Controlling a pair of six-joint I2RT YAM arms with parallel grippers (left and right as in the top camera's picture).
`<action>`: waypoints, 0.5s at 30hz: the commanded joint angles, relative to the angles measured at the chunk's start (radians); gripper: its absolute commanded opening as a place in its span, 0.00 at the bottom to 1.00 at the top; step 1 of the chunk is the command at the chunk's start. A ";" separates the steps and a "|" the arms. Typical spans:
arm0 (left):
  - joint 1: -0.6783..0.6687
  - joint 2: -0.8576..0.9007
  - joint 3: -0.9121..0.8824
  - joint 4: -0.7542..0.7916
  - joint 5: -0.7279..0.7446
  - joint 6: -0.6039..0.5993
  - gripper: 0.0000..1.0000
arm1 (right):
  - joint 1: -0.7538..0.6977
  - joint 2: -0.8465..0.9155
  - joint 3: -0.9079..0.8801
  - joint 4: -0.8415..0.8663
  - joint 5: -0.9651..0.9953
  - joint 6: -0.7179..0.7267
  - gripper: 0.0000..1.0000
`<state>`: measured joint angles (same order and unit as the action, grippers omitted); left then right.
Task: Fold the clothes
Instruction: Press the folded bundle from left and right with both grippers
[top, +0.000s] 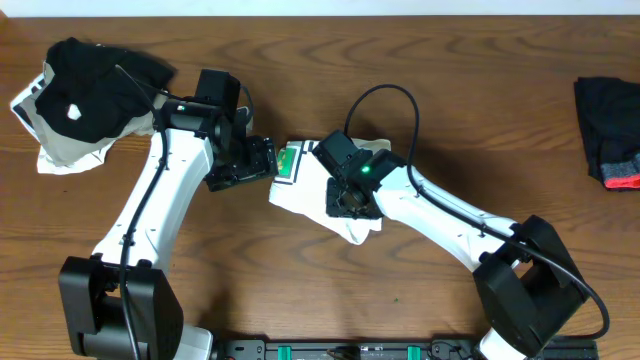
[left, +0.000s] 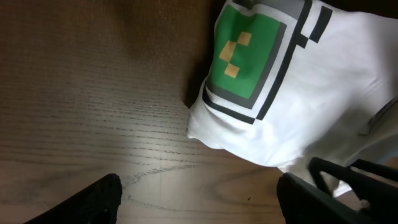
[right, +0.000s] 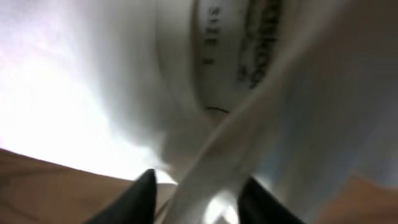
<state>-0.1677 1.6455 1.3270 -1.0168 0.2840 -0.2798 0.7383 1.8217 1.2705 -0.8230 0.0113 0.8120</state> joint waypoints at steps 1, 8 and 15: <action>0.000 0.003 -0.002 -0.002 -0.009 0.016 0.82 | 0.007 0.003 0.076 -0.056 0.103 0.008 0.28; 0.000 0.003 -0.002 -0.003 -0.009 0.016 0.82 | 0.003 0.003 0.122 -0.144 0.153 -0.005 0.01; 0.000 0.003 -0.002 -0.007 -0.009 0.016 0.82 | -0.031 0.003 0.122 -0.171 0.085 -0.027 0.27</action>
<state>-0.1677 1.6455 1.3270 -1.0203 0.2840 -0.2798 0.7219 1.8229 1.3792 -0.9916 0.1242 0.8028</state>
